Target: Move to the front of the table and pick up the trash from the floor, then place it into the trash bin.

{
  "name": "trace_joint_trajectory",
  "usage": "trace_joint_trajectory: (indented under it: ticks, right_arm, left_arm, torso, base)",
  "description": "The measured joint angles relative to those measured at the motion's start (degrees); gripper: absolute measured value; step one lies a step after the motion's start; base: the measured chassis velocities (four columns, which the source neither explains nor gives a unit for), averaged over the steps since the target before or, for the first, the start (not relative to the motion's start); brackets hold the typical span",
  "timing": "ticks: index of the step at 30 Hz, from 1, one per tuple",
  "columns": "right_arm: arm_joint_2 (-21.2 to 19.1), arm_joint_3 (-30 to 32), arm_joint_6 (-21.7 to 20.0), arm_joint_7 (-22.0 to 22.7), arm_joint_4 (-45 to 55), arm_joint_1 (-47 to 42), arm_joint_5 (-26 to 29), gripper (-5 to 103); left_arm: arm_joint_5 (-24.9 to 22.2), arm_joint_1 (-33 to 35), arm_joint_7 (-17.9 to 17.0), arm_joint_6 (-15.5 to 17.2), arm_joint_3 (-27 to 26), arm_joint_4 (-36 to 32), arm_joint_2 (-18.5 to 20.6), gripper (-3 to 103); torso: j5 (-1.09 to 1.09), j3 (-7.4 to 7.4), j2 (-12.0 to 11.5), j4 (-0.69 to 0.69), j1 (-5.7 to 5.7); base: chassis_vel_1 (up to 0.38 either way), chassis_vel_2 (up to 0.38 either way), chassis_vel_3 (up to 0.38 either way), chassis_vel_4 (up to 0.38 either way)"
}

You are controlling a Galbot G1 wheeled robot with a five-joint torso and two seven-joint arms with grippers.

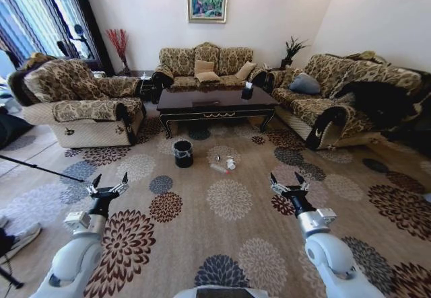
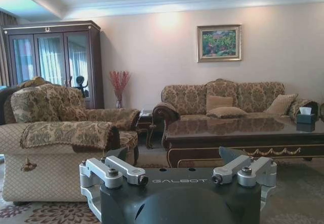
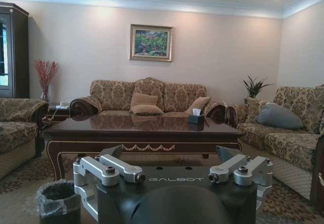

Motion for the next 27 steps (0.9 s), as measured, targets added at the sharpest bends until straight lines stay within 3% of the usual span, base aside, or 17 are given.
trace_joint_trajectory:
  ticks: [27]
  right_arm:
    - [2.92,-0.09,0.76,-0.28,-0.34,-1.33,-2.05,100]
  left_arm:
    - [1.27,-0.31,0.04,0.58,1.31,-0.12,-0.97,100]
  torso:
    - [0.0,-4.25,-7.62,0.0,-3.38]
  base:
    - [0.0,0.0,0.0,0.0]
